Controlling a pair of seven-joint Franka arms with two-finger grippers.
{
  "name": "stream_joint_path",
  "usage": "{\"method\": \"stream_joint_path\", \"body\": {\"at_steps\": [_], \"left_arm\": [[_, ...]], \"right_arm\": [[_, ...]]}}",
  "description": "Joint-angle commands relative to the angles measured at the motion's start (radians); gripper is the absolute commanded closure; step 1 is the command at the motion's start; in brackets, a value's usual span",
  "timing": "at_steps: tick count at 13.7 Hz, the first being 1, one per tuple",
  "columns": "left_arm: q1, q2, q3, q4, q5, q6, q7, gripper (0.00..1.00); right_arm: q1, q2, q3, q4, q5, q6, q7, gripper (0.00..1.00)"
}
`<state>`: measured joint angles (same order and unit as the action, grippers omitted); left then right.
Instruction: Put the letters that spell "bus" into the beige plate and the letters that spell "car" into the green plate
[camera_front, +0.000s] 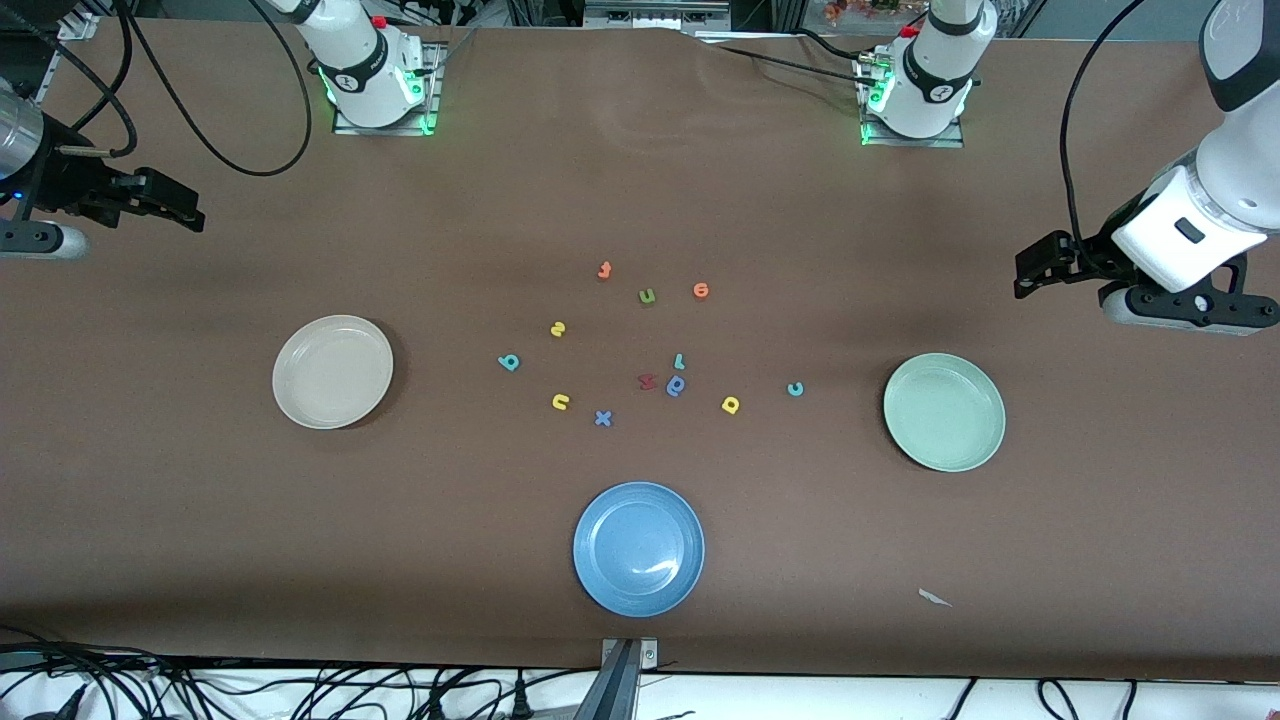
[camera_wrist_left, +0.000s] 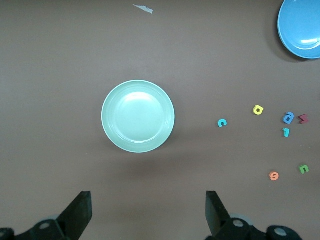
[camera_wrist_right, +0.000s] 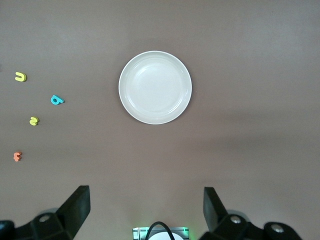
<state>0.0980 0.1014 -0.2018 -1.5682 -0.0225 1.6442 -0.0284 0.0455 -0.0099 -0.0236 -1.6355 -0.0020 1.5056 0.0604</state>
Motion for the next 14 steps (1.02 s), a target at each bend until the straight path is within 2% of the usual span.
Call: {"method": "stream_joint_path", "body": {"at_steps": [1,2,14], "left_arm": [[-0.099,-0.012,0.103,-0.01,-0.011,0.005,0.022,0.0],[-0.118,-0.014,0.128,-0.01,-0.011,0.005,0.022,0.0],[-0.118,-0.014,0.13,-0.01,-0.01,-0.01,0.019,0.0]], "right_arm": [[0.008,-0.005,-0.012,-0.001,0.019,-0.01,-0.014,0.0],[0.008,-0.005,-0.012,-0.001,0.019,-0.01,-0.014,0.0],[0.008,-0.005,-0.012,-0.003,0.019,-0.01,-0.014,0.0]]}}
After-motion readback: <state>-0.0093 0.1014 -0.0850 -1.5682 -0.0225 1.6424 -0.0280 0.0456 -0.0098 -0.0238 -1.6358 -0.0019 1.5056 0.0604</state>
